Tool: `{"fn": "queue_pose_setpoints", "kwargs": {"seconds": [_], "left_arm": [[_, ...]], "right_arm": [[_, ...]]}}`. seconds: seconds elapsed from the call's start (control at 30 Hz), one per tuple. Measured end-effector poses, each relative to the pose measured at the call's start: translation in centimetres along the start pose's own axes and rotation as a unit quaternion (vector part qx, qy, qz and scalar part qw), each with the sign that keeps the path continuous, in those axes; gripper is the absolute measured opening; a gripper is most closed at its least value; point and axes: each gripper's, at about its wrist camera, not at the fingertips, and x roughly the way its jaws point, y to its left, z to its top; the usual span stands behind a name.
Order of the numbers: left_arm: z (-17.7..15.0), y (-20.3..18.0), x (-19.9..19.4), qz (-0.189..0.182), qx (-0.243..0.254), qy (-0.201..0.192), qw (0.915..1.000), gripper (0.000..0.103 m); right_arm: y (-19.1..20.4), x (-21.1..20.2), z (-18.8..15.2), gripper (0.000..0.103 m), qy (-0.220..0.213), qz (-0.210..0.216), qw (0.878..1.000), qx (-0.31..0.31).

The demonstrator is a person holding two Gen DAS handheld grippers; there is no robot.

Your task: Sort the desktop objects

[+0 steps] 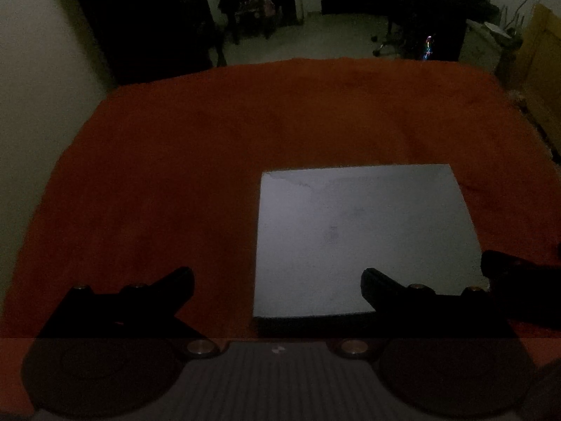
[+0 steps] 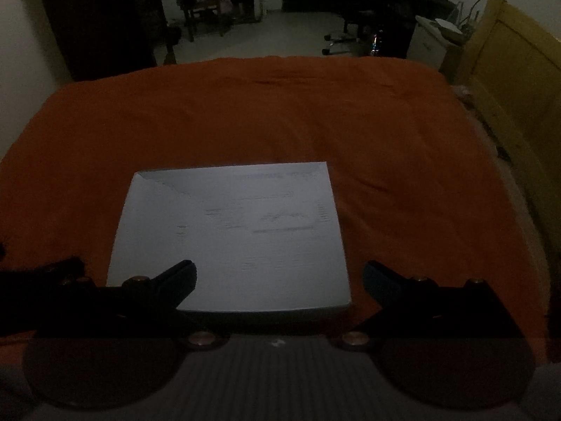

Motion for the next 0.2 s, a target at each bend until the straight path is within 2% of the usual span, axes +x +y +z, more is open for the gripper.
{"fn": "queue_pose_setpoints", "kwargs": {"seconds": [0.2], "left_arm": [[-0.23,0.25,0.51,-0.001,0.002,0.010,0.9999,0.103]], "right_arm": [[0.02,1.11,0.17,0.103,0.014,-0.005,1.000,0.009]]}}
